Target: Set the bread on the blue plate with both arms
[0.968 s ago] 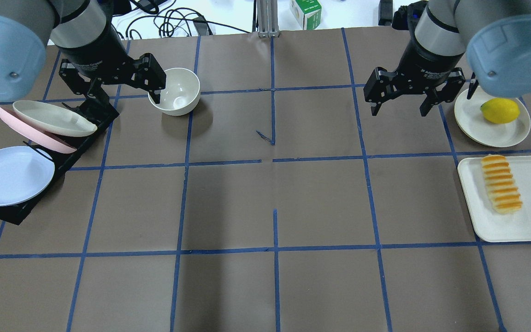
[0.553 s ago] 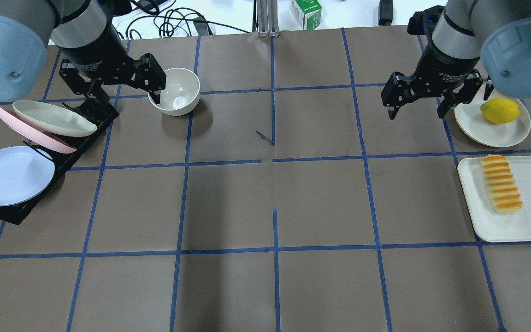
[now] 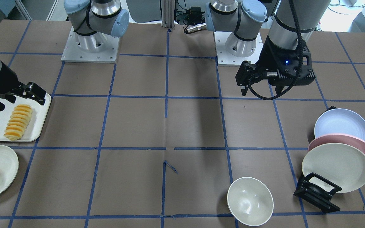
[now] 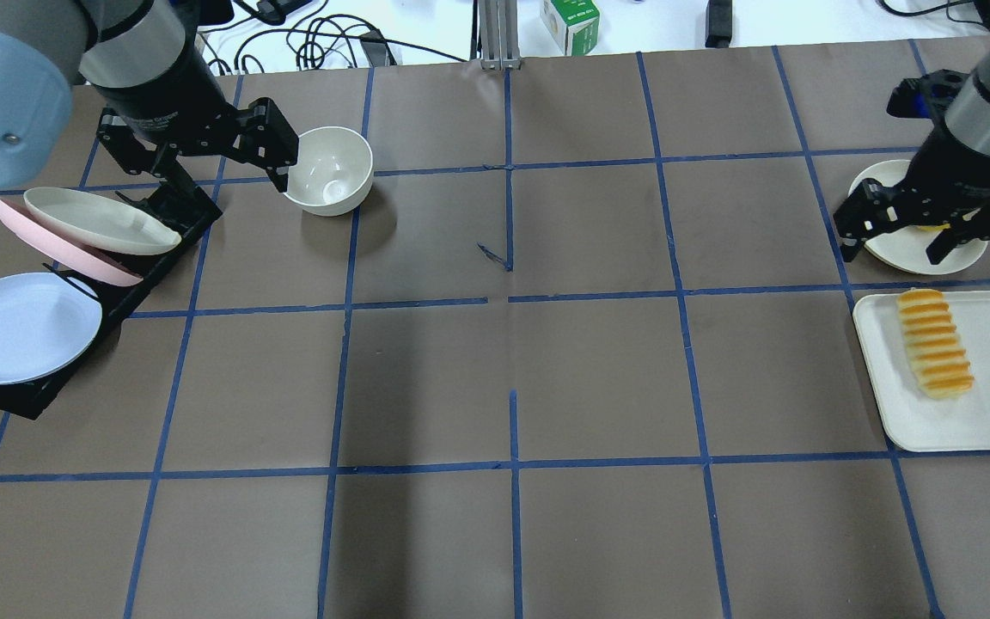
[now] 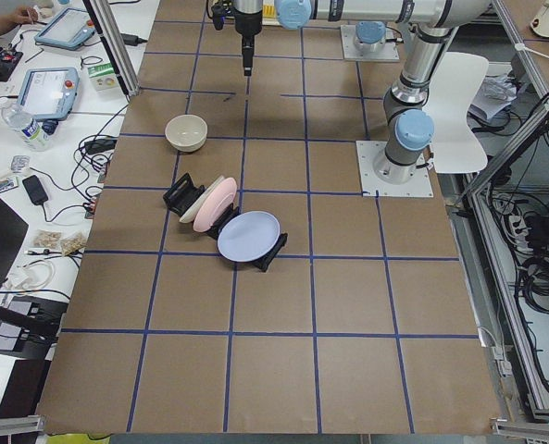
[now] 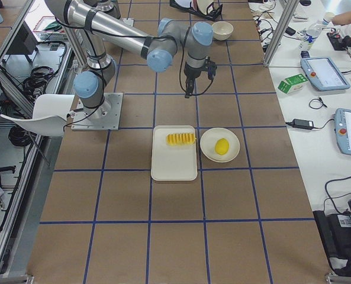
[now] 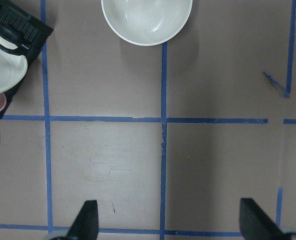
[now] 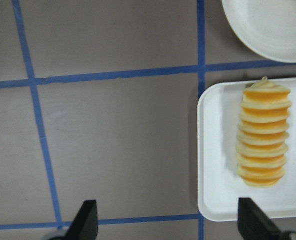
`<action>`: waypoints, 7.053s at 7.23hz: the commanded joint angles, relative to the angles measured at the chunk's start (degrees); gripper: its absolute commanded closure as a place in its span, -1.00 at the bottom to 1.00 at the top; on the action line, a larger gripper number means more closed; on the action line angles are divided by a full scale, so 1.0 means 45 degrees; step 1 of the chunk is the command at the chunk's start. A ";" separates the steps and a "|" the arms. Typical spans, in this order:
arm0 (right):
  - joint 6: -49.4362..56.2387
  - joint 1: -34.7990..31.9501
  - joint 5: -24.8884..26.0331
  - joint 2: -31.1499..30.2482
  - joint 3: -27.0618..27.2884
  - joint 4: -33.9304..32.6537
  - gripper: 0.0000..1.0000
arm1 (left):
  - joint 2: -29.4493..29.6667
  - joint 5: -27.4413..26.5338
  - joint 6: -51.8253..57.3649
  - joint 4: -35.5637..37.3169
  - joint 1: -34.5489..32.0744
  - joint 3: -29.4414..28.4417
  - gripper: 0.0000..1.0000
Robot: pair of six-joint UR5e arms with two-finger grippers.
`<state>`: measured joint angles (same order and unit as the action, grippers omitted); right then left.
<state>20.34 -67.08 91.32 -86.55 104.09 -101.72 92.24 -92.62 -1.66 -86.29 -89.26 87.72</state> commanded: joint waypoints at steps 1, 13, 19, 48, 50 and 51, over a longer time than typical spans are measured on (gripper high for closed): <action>0.3145 0.1718 0.0058 0.0091 0.2035 -0.3238 -1.00 | -0.0145 -0.0198 0.0057 0.0170 0.1331 -0.0234 -1.00; 0.5735 0.3364 -0.0194 0.2944 0.3490 -0.7395 1.00 | 0.2994 -0.0608 0.0780 0.3545 0.9853 0.1639 -0.94; 0.5462 0.3092 -0.0292 0.1325 0.2067 -0.4783 1.00 | 0.4249 -0.0903 0.0917 0.4195 1.0969 0.1972 -0.19; 0.1288 -0.0359 -0.0448 0.0971 -0.0221 -0.0579 1.00 | 0.4655 0.3981 -0.0040 0.7298 -0.1764 0.3593 1.00; 0.0463 -0.1591 -0.0780 0.0970 -0.0085 -0.0597 1.00 | 0.5146 0.3962 0.0017 0.8331 -0.1980 0.3593 0.95; -0.0332 -0.1983 -0.1245 0.0990 -0.0045 -0.0521 1.00 | 0.5244 0.3962 0.0018 0.8336 -0.1980 0.3594 0.12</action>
<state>22.35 -73.44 87.51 -82.16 103.57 -104.25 114.98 -74.77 -1.65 -49.86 -98.01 103.84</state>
